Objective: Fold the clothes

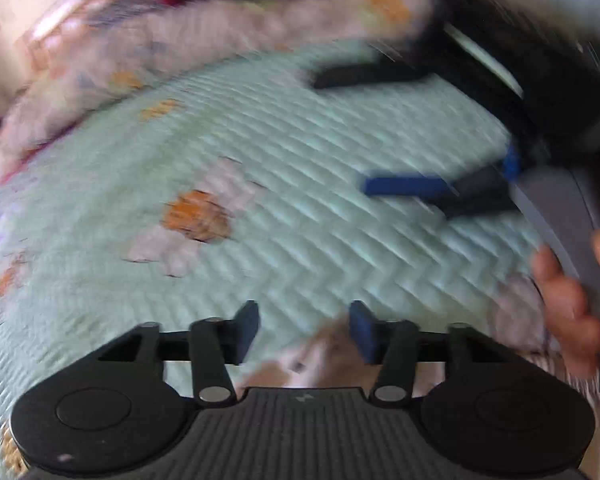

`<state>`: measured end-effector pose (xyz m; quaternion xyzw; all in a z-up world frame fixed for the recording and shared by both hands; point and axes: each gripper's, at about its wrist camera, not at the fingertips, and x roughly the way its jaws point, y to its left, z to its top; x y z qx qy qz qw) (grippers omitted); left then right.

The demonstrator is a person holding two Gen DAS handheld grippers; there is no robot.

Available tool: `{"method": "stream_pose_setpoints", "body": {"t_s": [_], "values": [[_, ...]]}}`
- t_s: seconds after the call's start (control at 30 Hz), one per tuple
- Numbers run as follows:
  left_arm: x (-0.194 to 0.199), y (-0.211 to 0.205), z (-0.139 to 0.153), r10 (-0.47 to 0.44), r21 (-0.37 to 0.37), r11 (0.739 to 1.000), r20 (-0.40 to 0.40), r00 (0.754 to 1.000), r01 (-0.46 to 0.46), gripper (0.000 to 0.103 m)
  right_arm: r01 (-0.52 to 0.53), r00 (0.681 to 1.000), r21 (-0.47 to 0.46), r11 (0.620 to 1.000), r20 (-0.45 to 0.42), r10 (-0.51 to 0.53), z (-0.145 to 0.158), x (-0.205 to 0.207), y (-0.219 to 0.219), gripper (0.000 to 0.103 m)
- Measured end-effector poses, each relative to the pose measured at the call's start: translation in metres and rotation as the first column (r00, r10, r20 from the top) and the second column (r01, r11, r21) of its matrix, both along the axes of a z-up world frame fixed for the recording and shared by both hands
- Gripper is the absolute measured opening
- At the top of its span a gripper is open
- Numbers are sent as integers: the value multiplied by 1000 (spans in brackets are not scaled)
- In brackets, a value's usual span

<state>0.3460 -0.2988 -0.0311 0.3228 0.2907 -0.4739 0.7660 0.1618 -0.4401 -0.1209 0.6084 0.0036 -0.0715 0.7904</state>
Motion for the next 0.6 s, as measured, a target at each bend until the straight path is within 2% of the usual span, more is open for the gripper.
{"method": "stream_pose_setpoints", "body": {"t_s": [0.07, 0.1, 0.17, 0.23, 0.27, 0.3, 0.37, 0.4, 0.47, 0.53, 0.57, 0.6], "values": [[9, 19, 18, 102, -67, 993, -3, 995, -102, 76, -18, 1000, 1, 1000, 14, 18, 2, 1, 1, 91], [13, 30, 27, 151, -92, 984, -12, 988, -152, 78, -41, 999, -1, 999, 27, 41, 3, 3, 2, 91], [16, 53, 36, 233, -96, 967, -36, 972, -235, 78, -109, 992, -17, 994, 68, 110, 8, 8, 7, 91], [17, 77, 43, 334, -89, 938, -37, 942, -336, 78, -206, 969, -62, 977, 124, 212, 18, 15, 17, 91], [17, 91, 44, 398, -92, 912, -29, 917, -399, 79, -268, 948, -89, 959, 153, 279, 23, 20, 23, 91], [17, 107, 45, 470, -97, 877, -30, 882, -471, 82, -343, 916, -112, 933, 179, 358, 27, 27, 29, 91], [18, 137, 44, 614, -98, 784, -30, 789, -613, 83, -496, 837, -132, 858, 189, 513, 31, 43, 48, 91], [17, 152, 42, 671, -96, 736, -31, 741, -670, 84, -561, 801, -133, 817, 162, 576, 31, 52, 59, 91], [16, 182, 38, 736, -100, 665, -80, 672, -740, 84, -671, 728, -119, 732, 83, 680, 28, 70, 81, 91], [14, 210, 34, 773, -99, 614, -127, 622, -783, 84, -703, 711, -86, 706, -52, 701, 20, 82, 96, 91], [11, 219, 33, 787, -94, 597, -126, 604, -797, 84, -674, 738, -100, 732, -128, 662, 18, 84, 99, 85], [8, 229, 31, 799, -90, 583, -113, 590, -807, 84, -630, 773, -129, 766, -205, 601, 17, 83, 99, 59]]}}
